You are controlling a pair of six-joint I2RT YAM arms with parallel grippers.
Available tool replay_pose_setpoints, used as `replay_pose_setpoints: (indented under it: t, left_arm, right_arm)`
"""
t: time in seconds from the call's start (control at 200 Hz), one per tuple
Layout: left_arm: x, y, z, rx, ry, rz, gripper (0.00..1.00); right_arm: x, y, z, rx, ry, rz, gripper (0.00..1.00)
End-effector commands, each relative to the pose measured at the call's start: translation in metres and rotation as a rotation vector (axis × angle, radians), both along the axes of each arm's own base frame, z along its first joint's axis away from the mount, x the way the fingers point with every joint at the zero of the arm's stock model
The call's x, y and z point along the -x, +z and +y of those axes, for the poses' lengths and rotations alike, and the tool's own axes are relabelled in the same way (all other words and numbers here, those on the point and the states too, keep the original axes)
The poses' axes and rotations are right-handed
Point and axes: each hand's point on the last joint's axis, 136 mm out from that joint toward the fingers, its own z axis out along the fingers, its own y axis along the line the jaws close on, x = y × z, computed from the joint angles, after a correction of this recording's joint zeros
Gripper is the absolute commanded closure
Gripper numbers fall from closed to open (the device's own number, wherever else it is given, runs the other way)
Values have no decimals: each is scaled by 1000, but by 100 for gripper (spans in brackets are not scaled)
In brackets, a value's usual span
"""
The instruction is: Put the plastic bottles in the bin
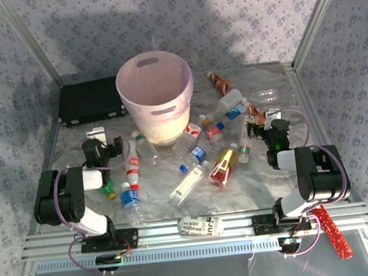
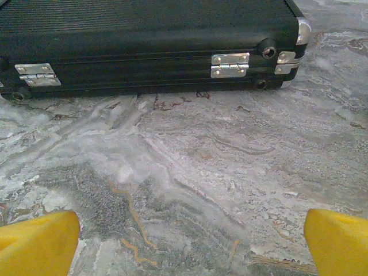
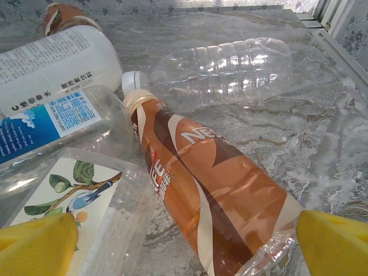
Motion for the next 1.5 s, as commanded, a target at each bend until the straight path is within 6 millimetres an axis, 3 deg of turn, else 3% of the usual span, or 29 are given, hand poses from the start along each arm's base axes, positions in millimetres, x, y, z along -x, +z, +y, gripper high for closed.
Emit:
replay_pose_setpoints:
  t: [0.0, 0.959, 1.034, 1.224, 1.374, 1.494]
  left_arm:
    - [-9, 11, -4, -9, -18, -42, 0]
    - [-11, 11, -3, 40, -41, -38, 0]
    - [-7, 28, 4, 39, -1, -70, 0]
    - [22, 90, 27, 40, 141, -147, 0]
    - [48, 128, 38, 240, 258, -83, 0]
    - [55, 172, 9, 437, 145, -16, 2]
  right_arm:
    - [-3, -2, -2, 27, -8, 14, 1]
    - [-3, -3, -3, 18, -4, 16, 1]
    - [-3, 8, -7, 14, -27, 29, 1]
    - [8, 76, -9, -15, -44, 157, 1]
    - [28, 84, -24, -81, -121, 420, 1]
    - [31, 82, -37, -131, -144, 523, 2]
